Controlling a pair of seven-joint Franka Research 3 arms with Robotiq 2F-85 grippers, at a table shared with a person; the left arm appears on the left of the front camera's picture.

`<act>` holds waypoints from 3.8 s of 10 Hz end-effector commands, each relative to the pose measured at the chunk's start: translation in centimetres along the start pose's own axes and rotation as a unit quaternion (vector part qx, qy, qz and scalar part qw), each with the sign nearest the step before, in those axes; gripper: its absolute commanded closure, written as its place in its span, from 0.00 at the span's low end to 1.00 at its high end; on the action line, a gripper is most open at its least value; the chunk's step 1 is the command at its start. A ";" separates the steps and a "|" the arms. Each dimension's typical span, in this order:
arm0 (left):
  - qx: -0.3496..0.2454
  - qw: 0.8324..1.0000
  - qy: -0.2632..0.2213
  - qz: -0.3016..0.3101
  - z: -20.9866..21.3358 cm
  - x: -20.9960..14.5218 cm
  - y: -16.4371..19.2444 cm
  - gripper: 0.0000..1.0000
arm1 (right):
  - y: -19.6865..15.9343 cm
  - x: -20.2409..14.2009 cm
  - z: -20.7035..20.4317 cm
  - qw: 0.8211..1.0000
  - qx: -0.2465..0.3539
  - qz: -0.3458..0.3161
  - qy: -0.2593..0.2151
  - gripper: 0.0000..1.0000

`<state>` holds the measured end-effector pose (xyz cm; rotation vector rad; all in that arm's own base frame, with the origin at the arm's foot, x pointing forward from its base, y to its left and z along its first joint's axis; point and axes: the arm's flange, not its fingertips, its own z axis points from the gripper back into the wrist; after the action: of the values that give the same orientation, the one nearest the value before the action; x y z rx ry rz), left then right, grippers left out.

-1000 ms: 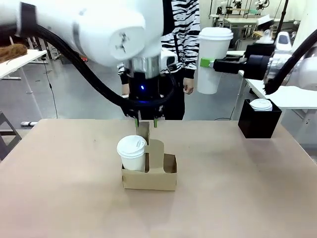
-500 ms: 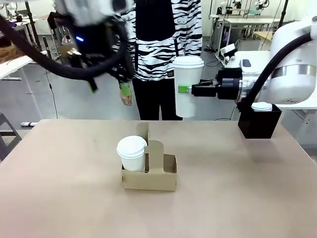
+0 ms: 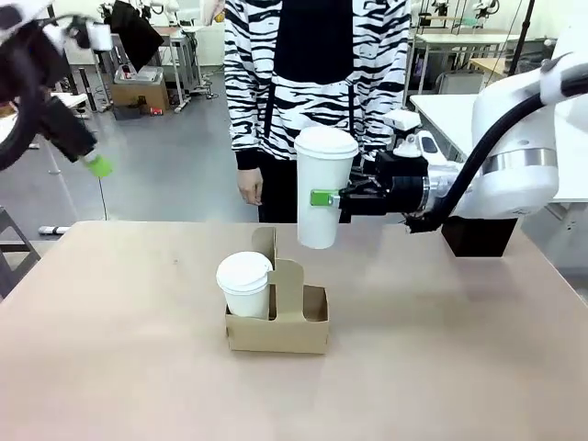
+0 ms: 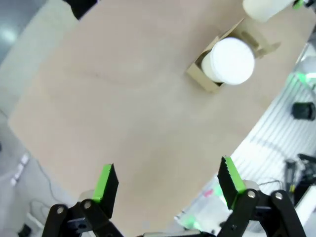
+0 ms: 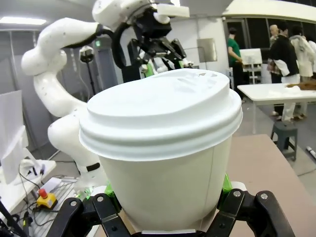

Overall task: Pour a drink into a cup and package it in a carrier.
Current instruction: Insert the held 600 ml Paper Cup into the Cup Carrier.

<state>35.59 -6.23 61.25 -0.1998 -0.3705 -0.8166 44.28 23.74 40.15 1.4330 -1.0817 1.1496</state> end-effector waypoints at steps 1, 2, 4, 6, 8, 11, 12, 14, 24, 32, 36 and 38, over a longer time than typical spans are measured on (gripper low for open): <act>-0.026 0.996 -0.063 -0.049 -3.1 -0.9 -0.5 0.00 | -1.2 -1.6 0.1 0.999 -0.014 0.027 -0.012 0.17; -0.017 0.993 -0.096 -0.065 -3.4 -1.6 0.0 0.00 | -1.5 -1.2 0.5 0.998 -0.046 0.032 0.000 0.17; -0.015 0.990 -0.120 -0.071 -4.0 -1.5 -0.1 0.00 | -0.4 -1.2 0.2 1.000 -0.002 0.007 -0.002 0.17; -0.005 0.994 -0.092 -0.056 -3.7 -1.1 0.0 0.00 | -0.9 -2.2 0.6 1.000 -0.014 0.011 0.003 0.17; -0.002 0.993 -0.101 -0.058 -3.8 -1.0 -0.3 0.00 | -0.8 -3.1 -0.1 1.000 0.019 -0.003 -0.006 0.17; -0.003 0.991 -0.108 -0.076 -4.8 -5.0 3.1 0.00 | -1.4 -5.2 -1.1 0.998 0.061 -0.011 -0.008 0.17; -0.006 0.989 -0.113 -0.093 -5.2 -6.7 4.1 0.00 | -1.6 -5.8 -1.3 0.997 0.076 -0.021 -0.011 0.17; -0.010 0.982 -0.136 -0.133 -6.4 -10.9 6.5 0.00 | -1.6 -7.2 -1.6 0.996 0.089 -0.019 -0.003 0.17; -0.010 0.970 -0.142 -0.196 -7.0 -13.9 8.3 0.06 | -3.1 -14.5 -1.6 0.991 0.129 -0.024 0.026 0.17; -0.010 0.970 -0.142 -0.196 -7.0 -13.9 8.3 0.06 | -3.2 -14.8 0.8 0.989 0.121 0.051 0.066 0.00; -0.010 0.970 -0.142 -0.196 -7.0 -13.9 8.3 0.06 | -2.5 -11.2 5.9 0.991 0.058 0.059 0.106 0.00; -0.010 0.970 -0.142 -0.196 -7.0 -13.9 8.3 0.06 | -1.4 -8.9 9.0 0.993 -0.016 0.020 0.119 0.00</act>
<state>34.69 6.53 48.95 -0.2492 -0.6733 -1.1875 46.61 16.43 28.91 1.2764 -0.9925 1.3788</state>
